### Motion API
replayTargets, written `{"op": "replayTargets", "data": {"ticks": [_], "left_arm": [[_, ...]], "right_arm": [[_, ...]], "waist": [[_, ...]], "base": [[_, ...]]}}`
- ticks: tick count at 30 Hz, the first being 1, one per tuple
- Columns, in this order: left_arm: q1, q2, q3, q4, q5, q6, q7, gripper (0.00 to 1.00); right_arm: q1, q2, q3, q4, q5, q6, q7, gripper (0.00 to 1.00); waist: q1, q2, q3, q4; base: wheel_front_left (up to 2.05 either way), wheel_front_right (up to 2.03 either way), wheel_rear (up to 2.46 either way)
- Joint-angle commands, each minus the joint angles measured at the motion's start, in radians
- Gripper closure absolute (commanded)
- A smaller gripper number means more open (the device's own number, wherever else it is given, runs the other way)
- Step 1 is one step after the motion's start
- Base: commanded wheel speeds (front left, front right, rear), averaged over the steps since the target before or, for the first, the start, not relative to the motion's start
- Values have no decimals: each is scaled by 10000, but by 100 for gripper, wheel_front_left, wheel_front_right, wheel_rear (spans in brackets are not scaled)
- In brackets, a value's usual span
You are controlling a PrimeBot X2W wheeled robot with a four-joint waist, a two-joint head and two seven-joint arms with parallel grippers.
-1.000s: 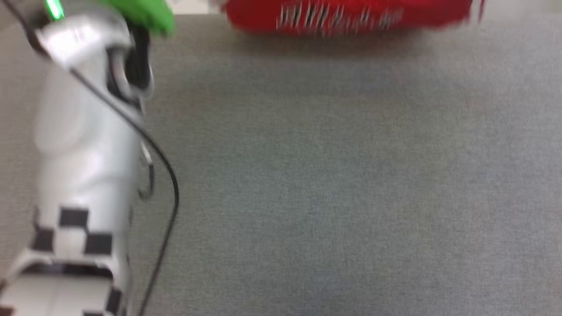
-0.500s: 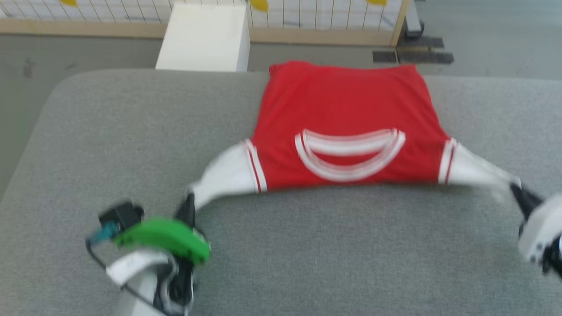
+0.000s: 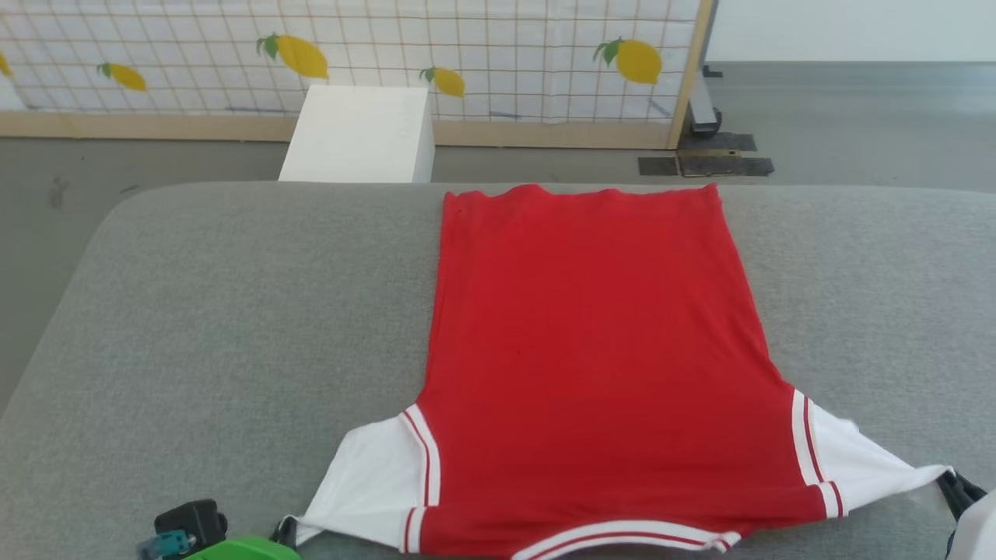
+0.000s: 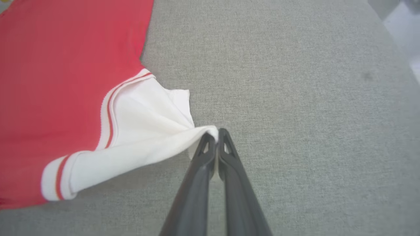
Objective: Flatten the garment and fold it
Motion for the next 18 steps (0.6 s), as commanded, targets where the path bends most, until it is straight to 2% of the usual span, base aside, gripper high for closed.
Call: {"op": "replayTargets", "data": {"ticks": [1, 5, 8, 12, 17, 18], "left_arm": [[136, 258, -74, -115, 385, 273, -14, 100], [92, 504, -791, -245, 1302, 660, 325, 100], [-38, 472, -1056, -174, 1563, 782, 409, 100], [-188, 345, -1092, 40, 1510, 712, 238, 100], [-257, 166, -1020, 207, 1322, 603, -65, 100], [-251, 146, -1027, 200, 1319, 619, -84, 100]], "right_arm": [[158, -168, 29, -290, -243, -21, 221, 100], [224, -522, 1117, -754, -772, -21, 1264, 100], [10, -788, 2158, -551, -1000, -21, 2170, 100], [-388, -1033, 3233, 238, -1096, -21, 3051, 100], [-724, -1166, 4010, 1153, -952, -21, 3412, 100], [-777, -1140, 3987, 1289, -858, -21, 3414, 67]], "waist": [[1, 0, -39, -82], [1, 0, -72, -164], [1, 0, -91, -190], [1, 0, -107, -149], [1, 0, -232, -106], [1, 0, -264, -111]], "base": [[0, 0, 0], [0, 0, 0], [0, 0, 0], [0, 0, 0], [0, 0, 0], [0, 0, 0]]}}
